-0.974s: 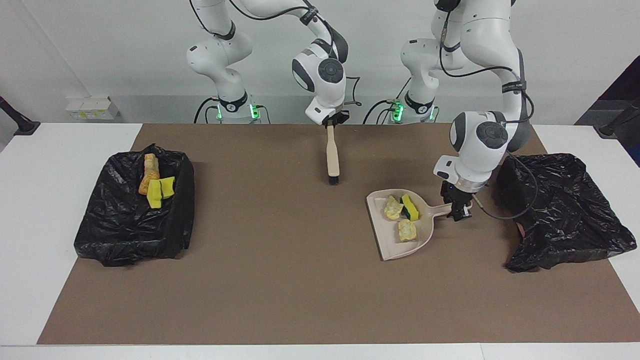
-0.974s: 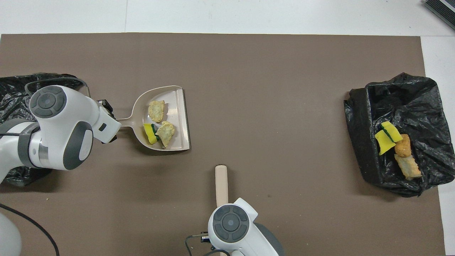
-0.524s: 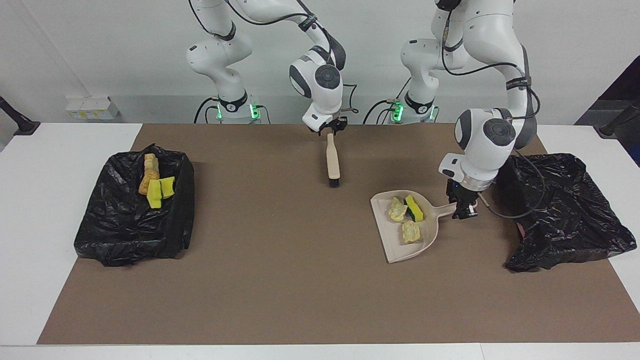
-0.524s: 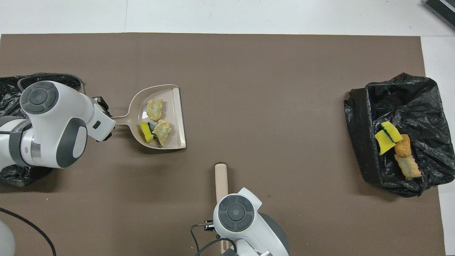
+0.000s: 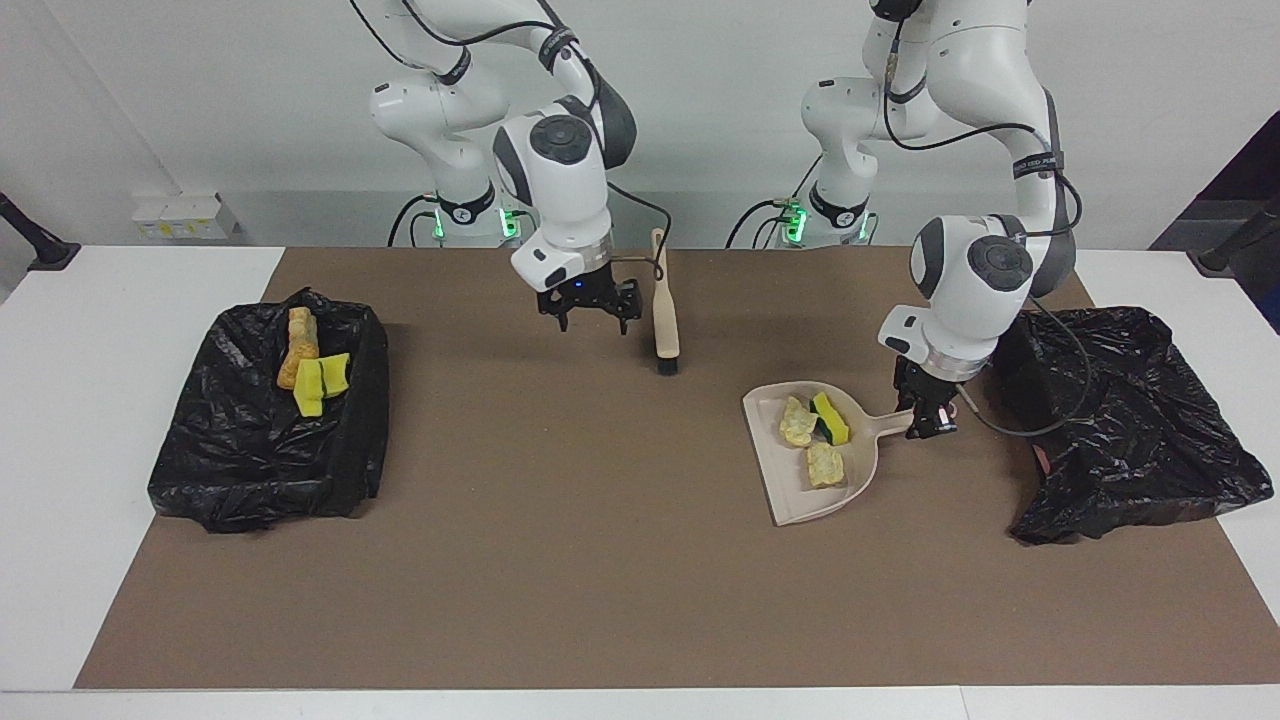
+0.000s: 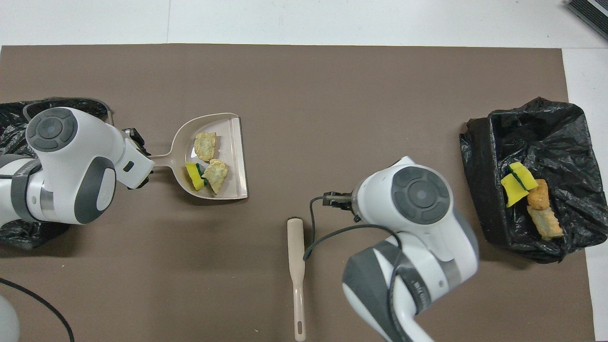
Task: Sweep and dump trash in bin
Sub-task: 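Carry the dustpan to the bag while the right gripper withdraws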
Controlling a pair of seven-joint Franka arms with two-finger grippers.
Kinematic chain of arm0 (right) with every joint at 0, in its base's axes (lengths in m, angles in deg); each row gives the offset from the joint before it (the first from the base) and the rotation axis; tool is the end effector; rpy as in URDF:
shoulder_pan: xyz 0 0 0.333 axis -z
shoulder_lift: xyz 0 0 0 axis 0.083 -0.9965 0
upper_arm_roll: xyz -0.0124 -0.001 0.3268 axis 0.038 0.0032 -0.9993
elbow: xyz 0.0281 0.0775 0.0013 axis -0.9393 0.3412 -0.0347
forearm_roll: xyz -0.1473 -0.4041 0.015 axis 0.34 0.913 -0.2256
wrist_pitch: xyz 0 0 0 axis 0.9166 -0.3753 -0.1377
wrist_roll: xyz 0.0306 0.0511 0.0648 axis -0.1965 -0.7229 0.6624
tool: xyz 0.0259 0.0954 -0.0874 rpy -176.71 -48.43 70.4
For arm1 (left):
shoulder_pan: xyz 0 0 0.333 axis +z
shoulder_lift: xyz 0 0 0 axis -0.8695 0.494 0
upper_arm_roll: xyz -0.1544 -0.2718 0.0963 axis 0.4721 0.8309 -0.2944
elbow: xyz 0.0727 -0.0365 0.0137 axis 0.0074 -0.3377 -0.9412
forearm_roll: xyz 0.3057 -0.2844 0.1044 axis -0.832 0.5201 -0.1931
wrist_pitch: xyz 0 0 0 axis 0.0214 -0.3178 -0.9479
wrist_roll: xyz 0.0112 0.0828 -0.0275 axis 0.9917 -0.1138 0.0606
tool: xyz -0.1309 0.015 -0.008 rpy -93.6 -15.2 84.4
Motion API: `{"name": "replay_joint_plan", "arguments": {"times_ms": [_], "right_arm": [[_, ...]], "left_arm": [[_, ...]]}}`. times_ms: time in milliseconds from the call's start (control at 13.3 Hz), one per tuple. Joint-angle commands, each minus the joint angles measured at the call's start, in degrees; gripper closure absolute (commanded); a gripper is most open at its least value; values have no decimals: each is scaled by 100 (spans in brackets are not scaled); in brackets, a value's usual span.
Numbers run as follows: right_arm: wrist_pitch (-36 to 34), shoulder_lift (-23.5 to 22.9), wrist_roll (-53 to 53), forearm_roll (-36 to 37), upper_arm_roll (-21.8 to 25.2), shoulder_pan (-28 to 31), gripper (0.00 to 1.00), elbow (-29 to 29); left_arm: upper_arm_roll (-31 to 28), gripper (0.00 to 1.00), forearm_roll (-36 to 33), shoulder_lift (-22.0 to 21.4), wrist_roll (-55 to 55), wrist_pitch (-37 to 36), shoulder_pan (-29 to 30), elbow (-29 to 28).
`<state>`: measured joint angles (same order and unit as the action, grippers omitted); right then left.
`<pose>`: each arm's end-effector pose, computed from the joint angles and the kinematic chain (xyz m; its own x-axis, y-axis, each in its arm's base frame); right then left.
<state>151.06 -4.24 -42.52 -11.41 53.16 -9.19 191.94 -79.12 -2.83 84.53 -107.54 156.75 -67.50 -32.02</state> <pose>0.5417 0.2661 0.4072 0.9852 -0.1648 0.0467 -0.1616 -0.9847 -0.0650 0.6175 -0.0834 0.3123 0.0926 -0.9948 -0.0429 -0.9946 -0.0904 -0.0514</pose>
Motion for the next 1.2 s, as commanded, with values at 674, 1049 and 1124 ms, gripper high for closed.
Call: {"name": "replay_joint_plan", "arguments": {"times_ms": [674,1049,1124], "right_arm": [[-1493,381,1094,388,-9,1017,0,-1290],[-1493,373,1409,441,0,1166,0,-1299],[-1467,355,1463,502,-9,1306,0,-1307]], "left_arm": [[33,100,944,-181,-2391,-1883,1411,1655],[15,100,1008,-181,-3921,-2527,2606,1990],[-11,100,947,-172,-4167,-2544,2843,2043]]}}
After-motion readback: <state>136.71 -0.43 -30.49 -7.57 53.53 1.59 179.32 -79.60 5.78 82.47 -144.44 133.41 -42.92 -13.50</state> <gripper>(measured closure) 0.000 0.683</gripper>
